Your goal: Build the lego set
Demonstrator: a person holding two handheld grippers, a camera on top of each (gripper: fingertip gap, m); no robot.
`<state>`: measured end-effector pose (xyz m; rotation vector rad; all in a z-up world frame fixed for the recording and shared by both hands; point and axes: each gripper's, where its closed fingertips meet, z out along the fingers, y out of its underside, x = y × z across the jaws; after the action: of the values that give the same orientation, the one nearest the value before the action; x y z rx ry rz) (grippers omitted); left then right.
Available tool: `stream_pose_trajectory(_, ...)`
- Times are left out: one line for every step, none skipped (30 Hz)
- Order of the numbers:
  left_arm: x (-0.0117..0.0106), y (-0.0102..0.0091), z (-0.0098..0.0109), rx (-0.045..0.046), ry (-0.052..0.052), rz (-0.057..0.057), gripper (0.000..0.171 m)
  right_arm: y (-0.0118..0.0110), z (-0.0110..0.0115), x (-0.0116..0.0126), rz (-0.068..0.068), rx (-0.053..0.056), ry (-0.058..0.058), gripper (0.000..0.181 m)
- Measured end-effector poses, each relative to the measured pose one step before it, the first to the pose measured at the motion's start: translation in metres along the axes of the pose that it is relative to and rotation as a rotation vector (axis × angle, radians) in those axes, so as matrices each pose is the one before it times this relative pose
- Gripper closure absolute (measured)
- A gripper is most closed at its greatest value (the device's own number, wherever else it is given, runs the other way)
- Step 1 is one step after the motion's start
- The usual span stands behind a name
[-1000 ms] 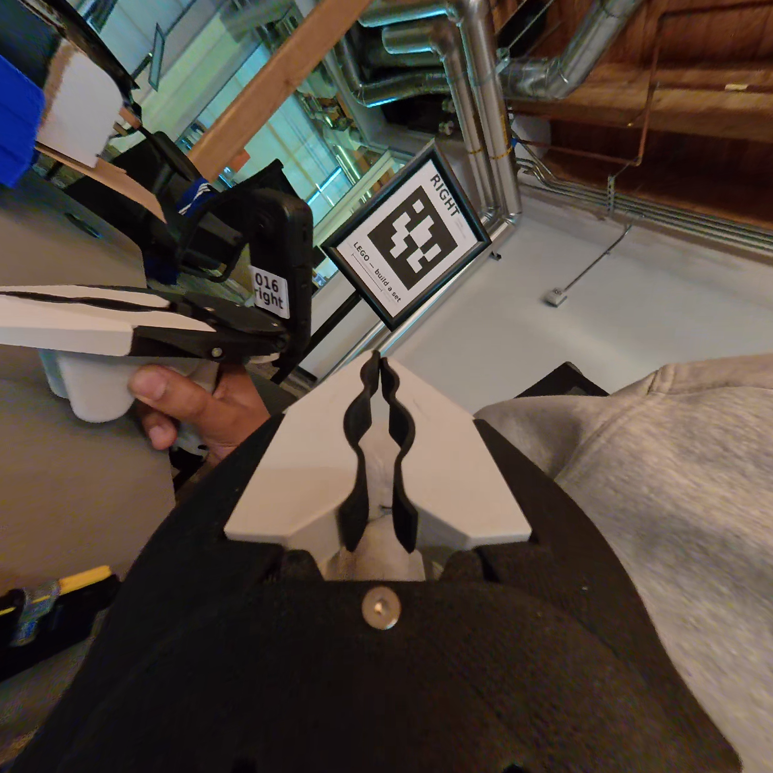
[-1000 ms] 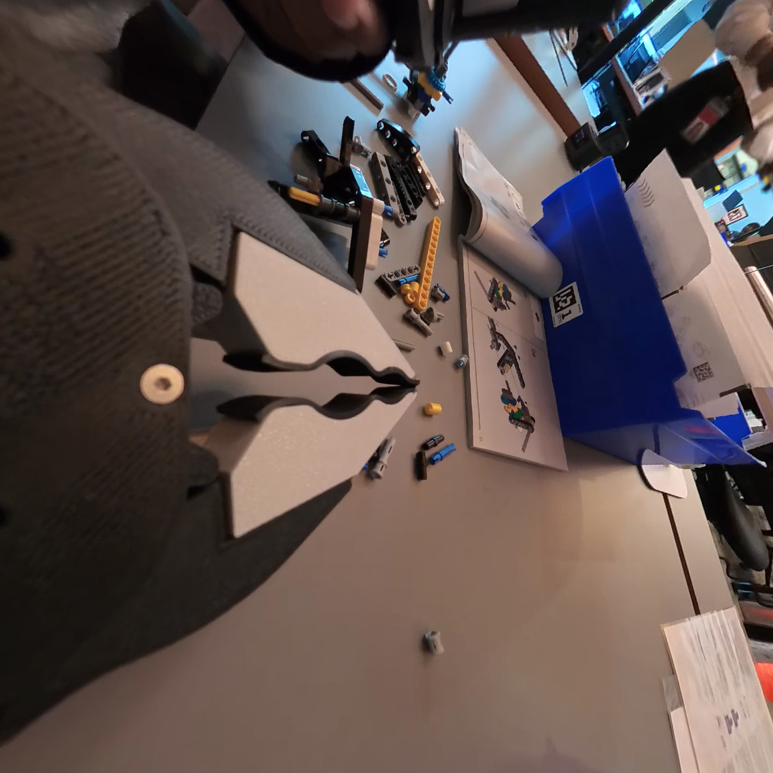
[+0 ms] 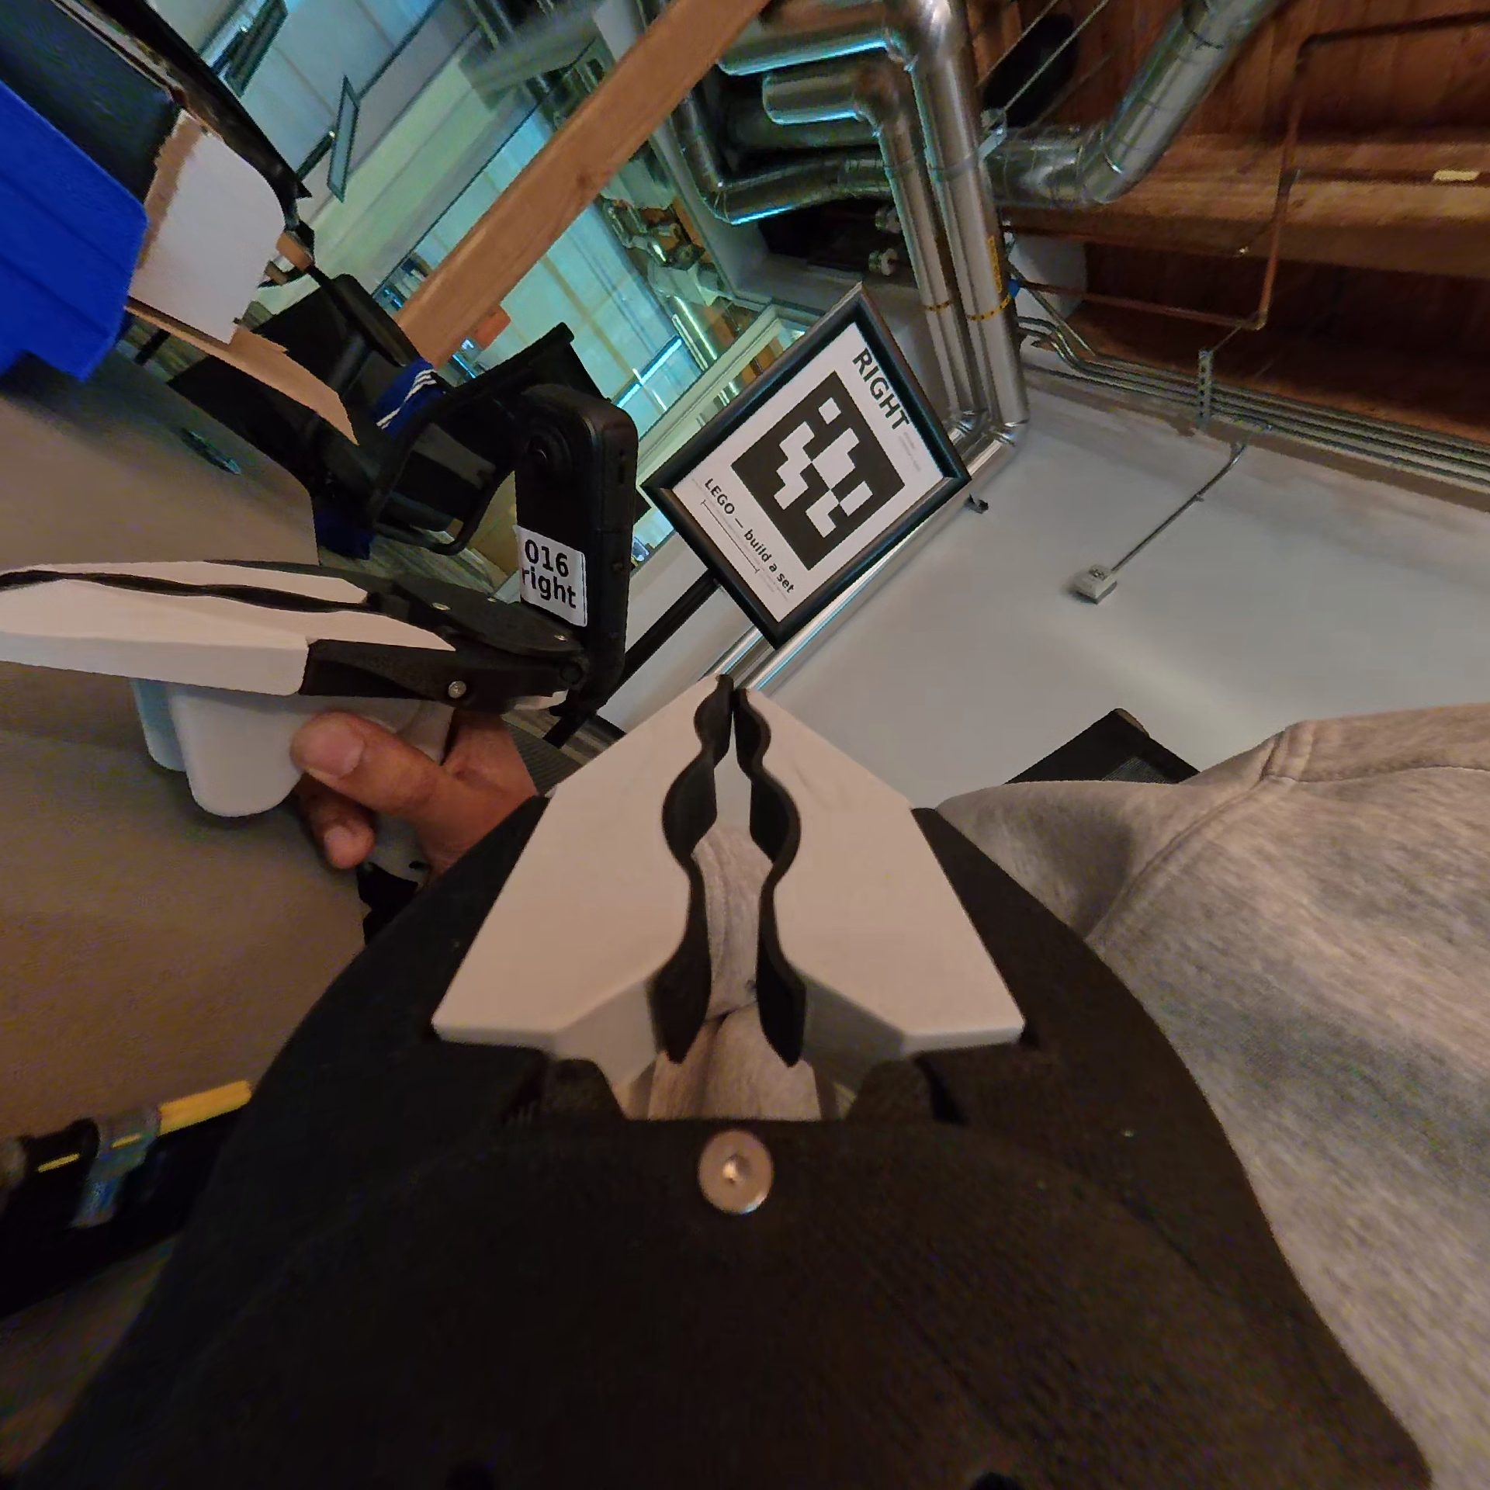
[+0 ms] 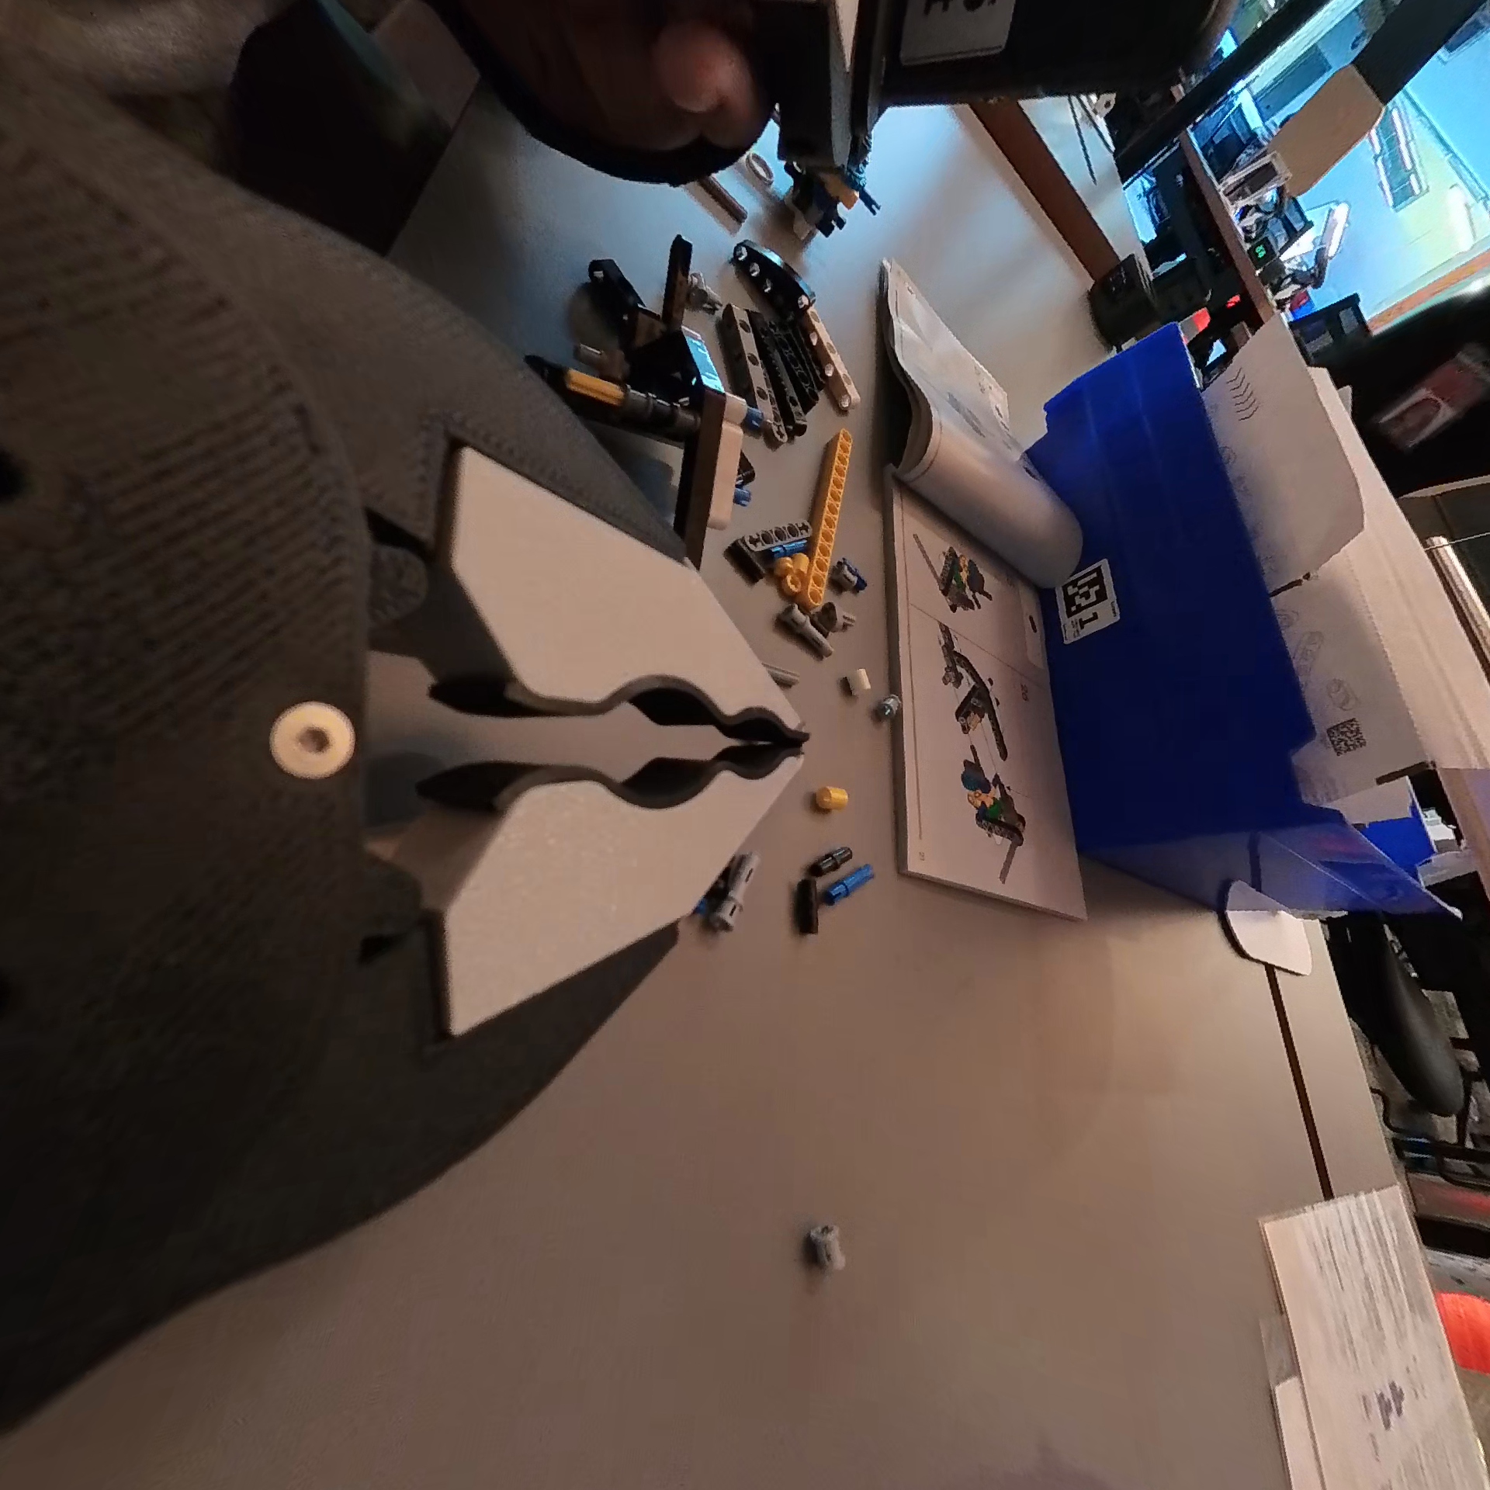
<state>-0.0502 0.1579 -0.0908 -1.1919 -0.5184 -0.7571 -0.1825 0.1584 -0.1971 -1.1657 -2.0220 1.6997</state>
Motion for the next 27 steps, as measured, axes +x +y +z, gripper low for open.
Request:
stream_pose_trajectory(0.00012, -0.00007, -0.00003, 0.00046, 0.0000, 0.0006, 0.171, -0.00004, -0.00003, -0.00007, -0.0001, 0.0005, -0.0001, 0.181)
stream_pose_trajectory(0.00026, -0.00013, 0.00004, 0.00102, 0.0002, 0.0010, 0.171, -0.00003, -0.00010, 0.00001, -0.0002, 0.0005, -0.0001, 0.181)
stream_pose_trajectory(0.00007, -0.00011, 0.00010, 0.00090, -0.0004, 0.0002, 0.171, -0.00006, 0.00003, 0.00001, -0.0003, 0.0004, 0.0000, 0.181)
stream_pose_trajectory(0.00009, -0.00003, 0.00002, 0.00022, 0.0004, -0.0006, 0.171, 0.00000, 0.00000, -0.00001, 0.0000, 0.0000, -0.0001, 0.181)
stream_pose_trajectory(0.00023, -0.00008, 0.00004, 0.00013, 0.0010, -0.0003, 0.171, 0.00005, -0.00003, -0.00003, 0.0003, -0.0004, -0.0001, 0.181)
stream_pose_trajectory(0.00009, -0.00017, 0.00002, 0.00073, -0.0003, 0.0014, 0.171, 0.00001, 0.00004, 0.00001, 0.0003, -0.0004, -0.0003, 0.181)
stream_pose_trajectory(-0.00001, -0.00041, -0.00014, 0.00166, -0.0024, 0.0028, 0.171, -0.00001, 0.00005, 0.00001, 0.0000, -0.0002, -0.0004, 0.181)
stream_pose_trajectory(-0.00011, -0.00041, -0.00030, 0.00241, -0.0032, 0.0032, 0.171, -0.00008, -0.00008, -0.00013, -0.0002, 0.0002, -0.0004, 0.181)
stream_pose_trajectory(-0.00033, -0.00065, -0.00031, 0.00290, -0.0031, 0.0025, 0.171, -0.00007, 0.00004, -0.00002, -0.0004, 0.0005, -0.0003, 0.181)
stream_pose_trajectory(-0.00009, -0.00079, -0.00034, 0.00377, -0.0020, 0.0017, 0.171, -0.00004, -0.00009, -0.00003, -0.0004, 0.0006, -0.0004, 0.181)
stream_pose_trajectory(-0.00018, -0.00077, -0.00039, 0.00401, -0.0016, 0.0007, 0.171, -0.00011, -0.00014, -0.00011, -0.0002, 0.0004, -0.0007, 0.181)
stream_pose_trajectory(-0.00026, -0.00053, -0.00040, 0.00285, -0.0017, 0.0004, 0.171, -0.00005, 0.00002, -0.00011, -0.0001, 0.0003, -0.0008, 0.181)
stream_pose_trajectory(-0.00037, -0.00042, -0.00035, 0.00175, -0.0025, 0.0011, 0.171, -0.00005, -0.00002, -0.00013, -0.0004, 0.0006, -0.0006, 0.181)
stream_pose_trajectory(-0.00023, -0.00027, -0.00025, 0.00100, -0.0029, 0.0019, 0.171, -0.00008, -0.00007, -0.00003, -0.0005, 0.0009, -0.0005, 0.181)
stream_pose_trajectory(-0.00027, -0.00022, -0.00028, 0.00062, -0.0028, 0.0025, 0.171, -0.00019, -0.00002, -0.00013, -0.0004, 0.0010, -0.0004, 0.181)
stream_pose_trajectory(-0.00031, -0.00025, -0.00016, 0.00051, -0.0032, 0.0030, 0.171, -0.00004, -0.00014, -0.00008, -0.0005, 0.0009, -0.0004, 0.181)
stream_pose_trajectory(-0.00042, -0.00007, -0.00022, 0.00017, -0.0040, 0.0029, 0.171, -0.00007, -0.00001, -0.00005, -0.0008, 0.0008, -0.0003, 0.181)
stream_pose_trajectory(-0.00047, 0.00006, -0.00007, -0.00044, -0.0041, 0.0028, 0.171, 0.00000, -0.00009, -0.00007, -0.0014, 0.0006, -0.0003, 0.181)
stream_pose_trajectory(-0.00044, 0.00005, 0.00000, -0.00075, -0.0034, 0.0024, 0.171, -0.00005, -0.00004, -0.00029, -0.0018, 0.0005, -0.0003, 0.181)
stream_pose_trajectory(-0.00018, 0.00022, 0.00020, -0.00060, -0.0023, 0.0023, 0.171, -0.00004, -0.00007, -0.00009, -0.0016, 0.0008, -0.0005, 0.181)
stream_pose_trajectory(-0.00020, 0.00037, 0.00026, -0.00105, -0.0026, 0.0027, 0.171, -0.00016, -0.00008, -0.00024, -0.0010, 0.0011, -0.0011, 0.181)
stream_pose_trajectory(-0.00033, 0.00071, 0.00034, -0.00265, -0.0032, 0.0037, 0.171, -0.00010, -0.00016, -0.00028, -0.0014, 0.0015, -0.0018, 0.181)
stream_pose_trajectory(-0.00045, 0.00114, 0.00061, -0.00462, -0.0045, 0.0046, 0.171, -0.00011, -0.00021, -0.00045, -0.0030, 0.0025, -0.0019, 0.181)
stream_pose_trajectory(-0.00090, 0.00146, 0.00073, -0.00656, -0.0060, 0.0055, 0.171, -0.00026, -0.00026, -0.00047, -0.0038, 0.0031, -0.0018, 0.181)
stream_pose_trajectory(-0.00127, 0.00173, 0.00091, -0.00769, -0.0076, 0.0058, 0.171, -0.00029, -0.00028, -0.00071, -0.0042, 0.0037, -0.0032, 0.181)
stream_pose_trajectory(-0.00115, 0.00189, 0.00087, -0.00837, -0.0075, 0.0057, 0.171, -0.00038, -0.00036, -0.00088, -0.0040, 0.0045, -0.0043, 0.181)
stream_pose_trajectory(-0.00087, 0.00193, 0.00109, -0.00801, -0.0058, 0.0056, 0.171, -0.00047, -0.00042, -0.00096, -0.0043, 0.0048, -0.0064, 0.181)
